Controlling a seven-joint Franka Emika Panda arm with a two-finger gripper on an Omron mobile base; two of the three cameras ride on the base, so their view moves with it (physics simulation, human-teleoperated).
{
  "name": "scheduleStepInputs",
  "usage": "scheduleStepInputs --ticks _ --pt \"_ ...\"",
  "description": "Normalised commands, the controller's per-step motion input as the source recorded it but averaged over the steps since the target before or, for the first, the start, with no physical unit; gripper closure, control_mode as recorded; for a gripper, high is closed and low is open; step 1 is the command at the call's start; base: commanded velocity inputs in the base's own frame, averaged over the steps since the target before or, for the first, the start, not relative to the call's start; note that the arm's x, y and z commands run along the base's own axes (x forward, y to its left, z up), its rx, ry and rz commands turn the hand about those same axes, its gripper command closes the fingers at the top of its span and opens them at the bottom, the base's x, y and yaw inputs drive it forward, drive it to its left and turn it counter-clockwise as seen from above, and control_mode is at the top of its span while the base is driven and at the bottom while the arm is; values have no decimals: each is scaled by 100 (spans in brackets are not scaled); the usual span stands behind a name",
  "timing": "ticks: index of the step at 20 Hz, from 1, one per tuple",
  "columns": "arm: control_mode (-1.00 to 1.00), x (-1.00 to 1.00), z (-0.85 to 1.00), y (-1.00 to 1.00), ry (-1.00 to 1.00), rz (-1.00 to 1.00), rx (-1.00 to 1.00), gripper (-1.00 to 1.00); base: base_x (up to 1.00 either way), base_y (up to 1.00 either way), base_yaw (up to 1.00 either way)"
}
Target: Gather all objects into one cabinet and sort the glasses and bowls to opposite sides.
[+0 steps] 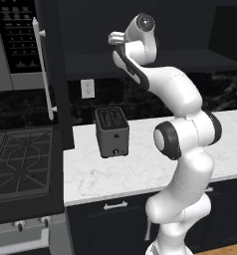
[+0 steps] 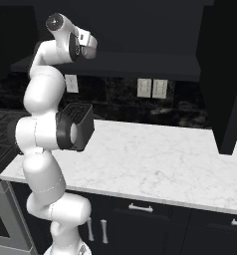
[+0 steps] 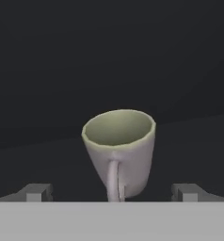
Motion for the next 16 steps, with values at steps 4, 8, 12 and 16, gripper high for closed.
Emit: scheduleStepInputs --ticks 4,8,12,16 --pt "-100 23 -9 0 0 0 0 -100 0 0 0" --pt "-100 21 0 0 0 0 0 -100 0 0 0" --pt "-100 20 0 0 0 0 0 -100 0 0 0" --pt "-100 15 0 0 0 0 0 -100 0 0 0"
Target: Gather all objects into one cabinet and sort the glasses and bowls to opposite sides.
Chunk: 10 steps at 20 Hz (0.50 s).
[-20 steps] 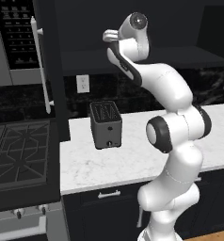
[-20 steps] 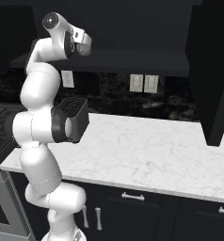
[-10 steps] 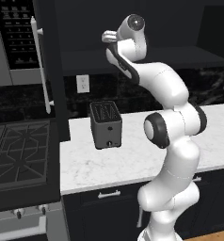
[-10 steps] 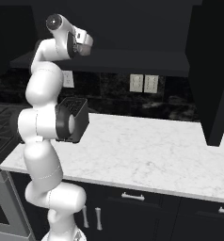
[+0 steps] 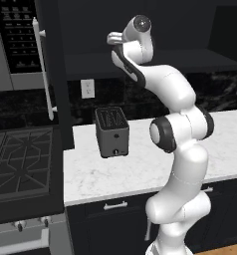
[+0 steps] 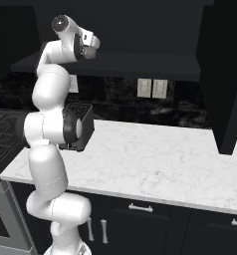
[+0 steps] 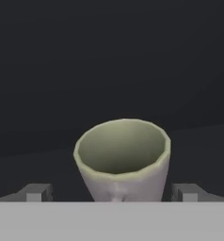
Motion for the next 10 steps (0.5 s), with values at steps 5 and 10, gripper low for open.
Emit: scheduleStepInputs --ticks 5,10 --pt "-100 0 0 0 0 0 0 -100 0 0 0" --pt "-100 0 0 0 0 0 0 -100 0 0 0"
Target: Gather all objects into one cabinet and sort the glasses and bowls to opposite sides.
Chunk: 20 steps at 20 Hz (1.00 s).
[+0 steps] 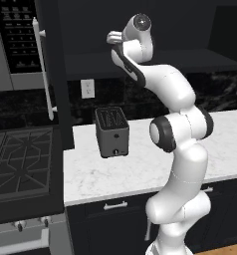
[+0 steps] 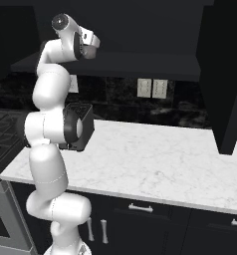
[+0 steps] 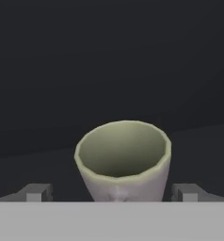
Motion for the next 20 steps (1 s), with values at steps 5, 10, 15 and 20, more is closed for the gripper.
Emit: scheduleStepInputs --ticks 5,10,15,20 --pt "-100 0 0 0 0 0 0 -100 0 0 0" --pt "-100 0 -4 0 2 0 0 -100 0 0 0" --pt "-100 0 -6 0 4 0 0 -100 0 0 0" --pt "-100 0 0 0 0 0 0 -100 0 0 0"
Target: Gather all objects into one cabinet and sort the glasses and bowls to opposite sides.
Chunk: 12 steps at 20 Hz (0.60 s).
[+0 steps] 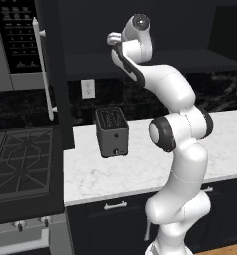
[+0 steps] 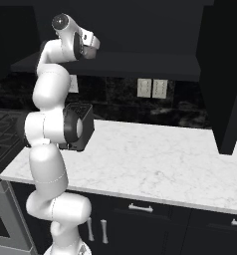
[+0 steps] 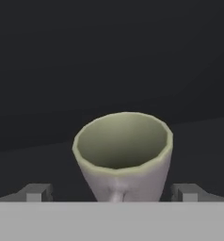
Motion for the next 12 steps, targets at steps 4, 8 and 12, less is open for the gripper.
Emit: scheduleStepInputs --ticks 4,8,12 --pt "-100 0 0 3 0 0 0 100 0 0 0" --pt "-100 0 0 1 0 0 0 100 0 0 0" --pt "-100 0 0 0 0 0 0 100 0 0 0"
